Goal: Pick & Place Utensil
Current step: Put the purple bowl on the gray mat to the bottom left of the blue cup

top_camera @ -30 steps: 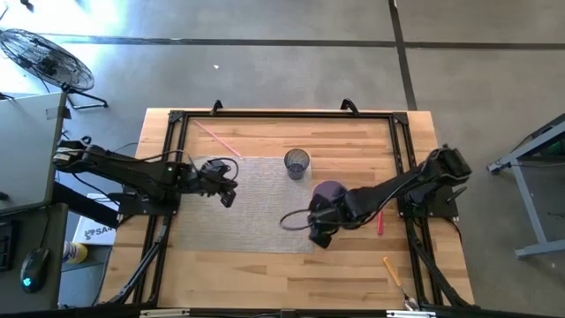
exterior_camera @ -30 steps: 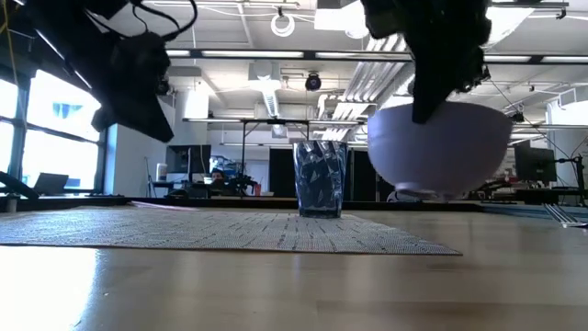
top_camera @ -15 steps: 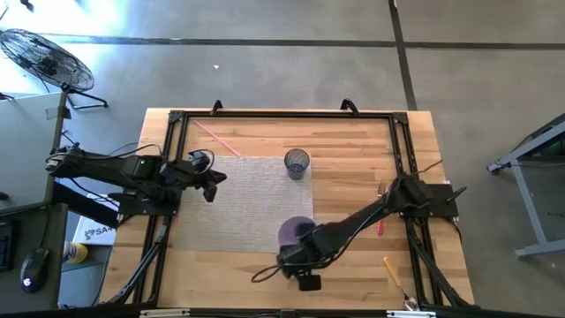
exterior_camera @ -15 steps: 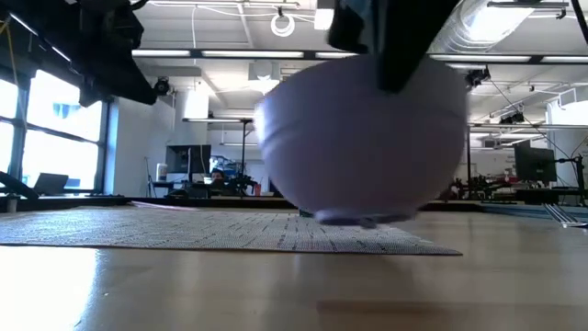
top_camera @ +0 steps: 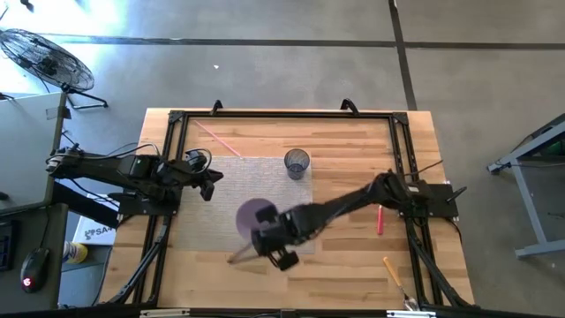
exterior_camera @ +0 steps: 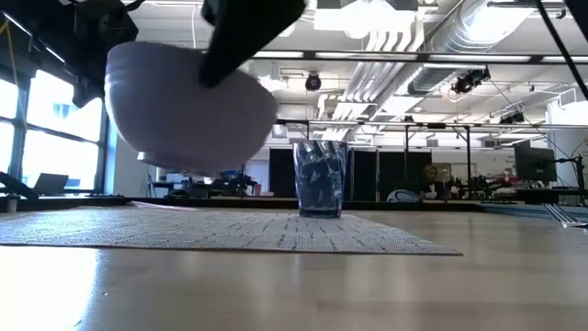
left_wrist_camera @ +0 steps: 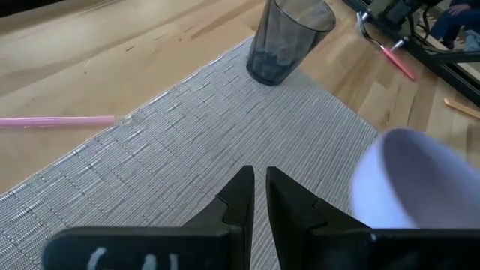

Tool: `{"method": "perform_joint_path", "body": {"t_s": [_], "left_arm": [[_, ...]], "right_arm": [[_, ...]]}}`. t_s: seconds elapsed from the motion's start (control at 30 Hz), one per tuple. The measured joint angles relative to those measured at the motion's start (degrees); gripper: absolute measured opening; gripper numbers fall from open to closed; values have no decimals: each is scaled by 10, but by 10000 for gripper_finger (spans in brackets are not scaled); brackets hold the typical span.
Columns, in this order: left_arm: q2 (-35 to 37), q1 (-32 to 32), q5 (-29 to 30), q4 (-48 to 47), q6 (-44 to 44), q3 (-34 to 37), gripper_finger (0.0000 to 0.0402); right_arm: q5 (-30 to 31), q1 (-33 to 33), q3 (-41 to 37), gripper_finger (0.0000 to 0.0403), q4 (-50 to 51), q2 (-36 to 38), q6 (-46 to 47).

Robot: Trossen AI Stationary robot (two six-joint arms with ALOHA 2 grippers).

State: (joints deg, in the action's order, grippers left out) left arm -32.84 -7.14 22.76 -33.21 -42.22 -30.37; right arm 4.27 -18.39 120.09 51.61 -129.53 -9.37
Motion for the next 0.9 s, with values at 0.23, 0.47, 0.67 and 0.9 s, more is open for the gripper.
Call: {"method": "perform_joint_path", "body": {"t_s": [0.23, 0.47, 0.67, 0.9], "left_arm": [[0, 0, 2, 0, 0, 0, 34], [0, 0, 28, 0, 0, 0, 34], [0, 0, 33, -1, 2, 0, 34], [0, 0, 33, 0, 4, 0, 34]], "right_arm": [[-16, 63, 0, 5, -29, -2, -67], [-37, 96, 0, 7, -57, -19, -112], [-41, 109, 0, 6, -78, -29, -125], [-31, 119, 0, 7, -76, -45, -127]]}}
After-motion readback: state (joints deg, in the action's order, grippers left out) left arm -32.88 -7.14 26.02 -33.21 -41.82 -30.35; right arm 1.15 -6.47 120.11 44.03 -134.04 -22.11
